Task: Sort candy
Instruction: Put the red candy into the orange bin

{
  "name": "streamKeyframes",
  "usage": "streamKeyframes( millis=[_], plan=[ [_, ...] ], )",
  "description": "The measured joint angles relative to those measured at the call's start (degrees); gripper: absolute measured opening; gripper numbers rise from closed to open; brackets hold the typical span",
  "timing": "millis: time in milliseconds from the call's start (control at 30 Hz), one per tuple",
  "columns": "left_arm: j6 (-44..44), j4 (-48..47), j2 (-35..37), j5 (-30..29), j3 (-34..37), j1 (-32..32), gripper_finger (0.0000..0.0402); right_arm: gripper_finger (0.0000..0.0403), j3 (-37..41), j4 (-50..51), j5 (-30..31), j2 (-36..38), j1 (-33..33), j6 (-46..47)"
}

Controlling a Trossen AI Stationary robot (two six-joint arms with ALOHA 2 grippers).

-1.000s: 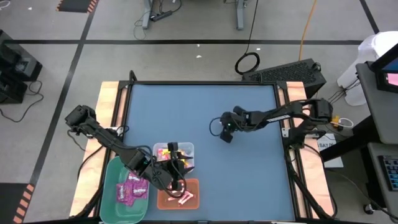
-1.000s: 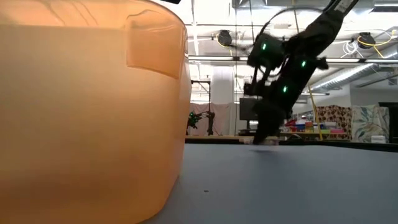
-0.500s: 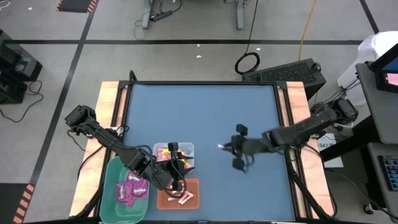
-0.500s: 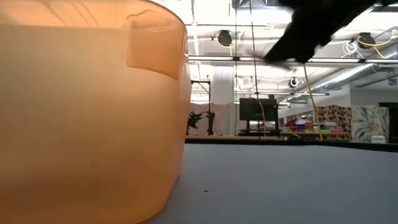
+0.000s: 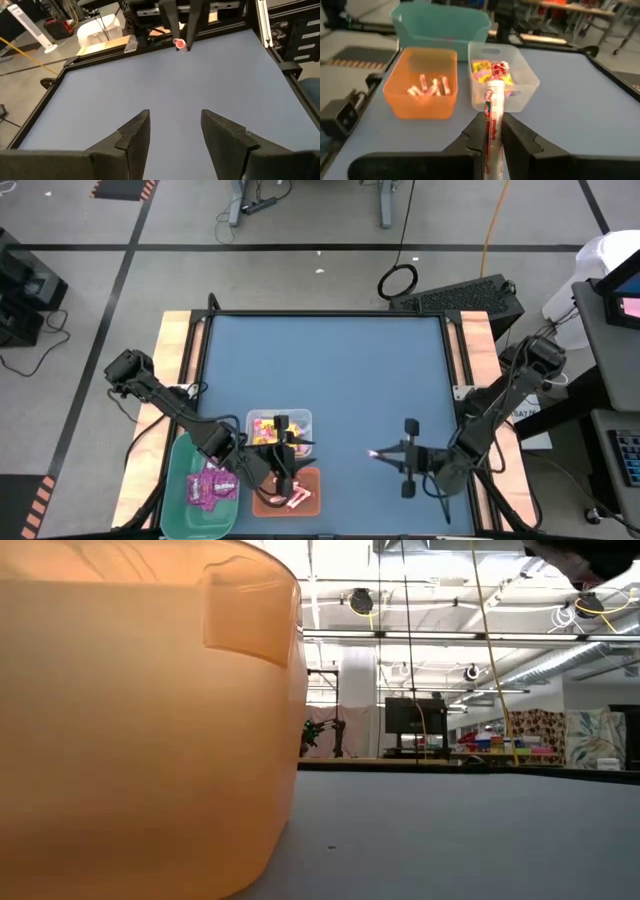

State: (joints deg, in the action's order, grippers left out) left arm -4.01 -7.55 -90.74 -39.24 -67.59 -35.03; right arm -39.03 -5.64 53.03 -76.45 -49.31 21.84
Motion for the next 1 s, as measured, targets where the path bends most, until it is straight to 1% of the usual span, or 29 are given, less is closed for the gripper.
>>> streamKeyframes(
  millis=[33, 133, 267, 333, 433, 500, 1000],
  plan=[
    [0.0, 0.0, 0.0, 0.0, 0.0, 0.0, 0.0183, 0.0038, 1.0, -2.8, 0.9, -0.5, -0.5, -0.2],
    [0.2, 0.2, 0.0, 0.0, 0.0, 0.1, 0.0183, 0.0038, 3.5, -12.7, 1.0, -2.4, -0.9, -3.5],
    [0.1, 0.2, 0.0, 0.0, 0.0, 0.2, 0.0183, 0.0038, 4.5, -25.3, 0.8, -4.7, 0.3, -13.5],
    [0.0, 0.2, 0.0, 0.0, 0.0, 0.2, 0.0183, 0.0038, 4.6, -28.8, -0.9, -4.8, 0.8, -17.5],
    [0.2, 0.2, 0.0, 0.0, 0.0, 0.2, 0.0183, 0.0038, 4.6, -32.9, -4.1, -4.8, 1.4, -20.6],
    [0.3, 0.2, 0.0, 0.0, 0.0, 0.2, 0.0183, 0.0038, 4.5, -33.8, -5.4, -4.8, 1.5, -21.5],
    [0.0, 1.2, 0.0, 0.1, 0.0, 0.3, 0.0183, 0.0038, 4.5, -33.0, -5.1, -4.8, 3.3, -21.3]
  ],
)
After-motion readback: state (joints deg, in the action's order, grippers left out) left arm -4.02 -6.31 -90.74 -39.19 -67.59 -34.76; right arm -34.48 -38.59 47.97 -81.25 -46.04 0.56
